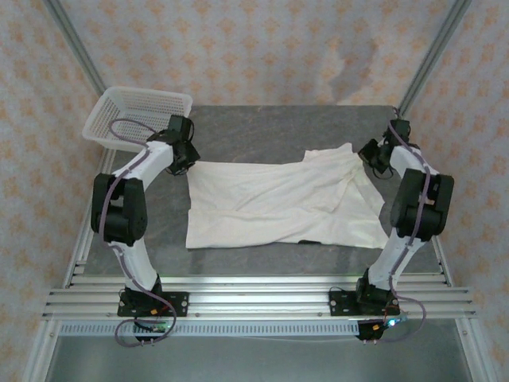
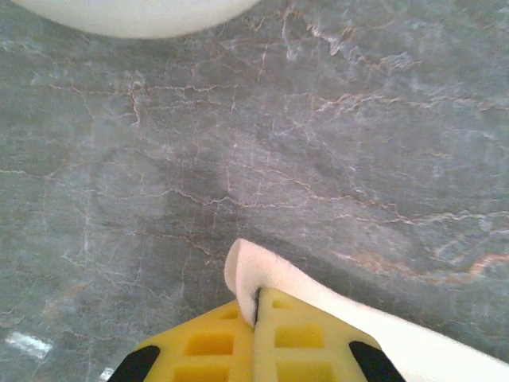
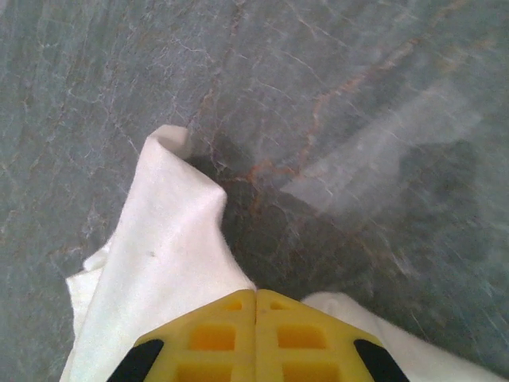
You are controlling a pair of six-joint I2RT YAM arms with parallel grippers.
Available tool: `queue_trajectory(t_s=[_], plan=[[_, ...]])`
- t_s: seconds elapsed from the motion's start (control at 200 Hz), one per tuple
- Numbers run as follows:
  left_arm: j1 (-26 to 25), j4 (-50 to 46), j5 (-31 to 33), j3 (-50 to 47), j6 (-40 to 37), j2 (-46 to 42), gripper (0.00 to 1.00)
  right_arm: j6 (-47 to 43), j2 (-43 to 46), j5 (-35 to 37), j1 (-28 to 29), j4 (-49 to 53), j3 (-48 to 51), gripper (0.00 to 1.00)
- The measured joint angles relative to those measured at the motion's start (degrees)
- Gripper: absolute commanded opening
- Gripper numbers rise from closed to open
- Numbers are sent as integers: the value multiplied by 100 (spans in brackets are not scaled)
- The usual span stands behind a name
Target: Fold the inside-out t-shirt
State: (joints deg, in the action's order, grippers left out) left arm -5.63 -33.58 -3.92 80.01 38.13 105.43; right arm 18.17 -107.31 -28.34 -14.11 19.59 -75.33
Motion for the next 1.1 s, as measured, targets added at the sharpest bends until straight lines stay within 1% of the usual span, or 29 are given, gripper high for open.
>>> queue_trajectory(t_s=[0.11,0.195,0.3,0.46,0.635,0.706,0.816,0.871,0.971,1.076,1.101], plan=[[0,111,-81,-516,2,-522,0,208,551,-22,-212,-297,763,0],[0,219,-214,-997,2,-848,0,308,778,-24,-363,-380,1147,0],[0,361,-433,-1469,0,-981,0,334,791,-22,-411,-376,1255,0],[0,498,-695,-1908,-2,-1062,0,417,935,-20,-400,-358,1246,0],[0,612,-804,-2129,-4,-1711,0,507,1569,122,-400,-278,1287,0],[0,732,-813,-2249,-2,-1971,0,575,1934,210,-400,-409,1574,0],[-48,905,-811,-2599,0,-2138,0,719,2354,365,-402,-651,2378,0],[-122,951,-802,-2804,0,-2135,0,769,2387,448,-404,-741,2815,3],[-289,997,-769,-3191,11,-2072,0,844,2352,610,-409,-750,3528,11],[-328,1123,-763,-3467,111,-2000,0,852,2345,713,-409,-658,3729,17],[-328,1154,-761,-3512,116,-2002,5,828,2347,741,-411,-656,3709,19]])
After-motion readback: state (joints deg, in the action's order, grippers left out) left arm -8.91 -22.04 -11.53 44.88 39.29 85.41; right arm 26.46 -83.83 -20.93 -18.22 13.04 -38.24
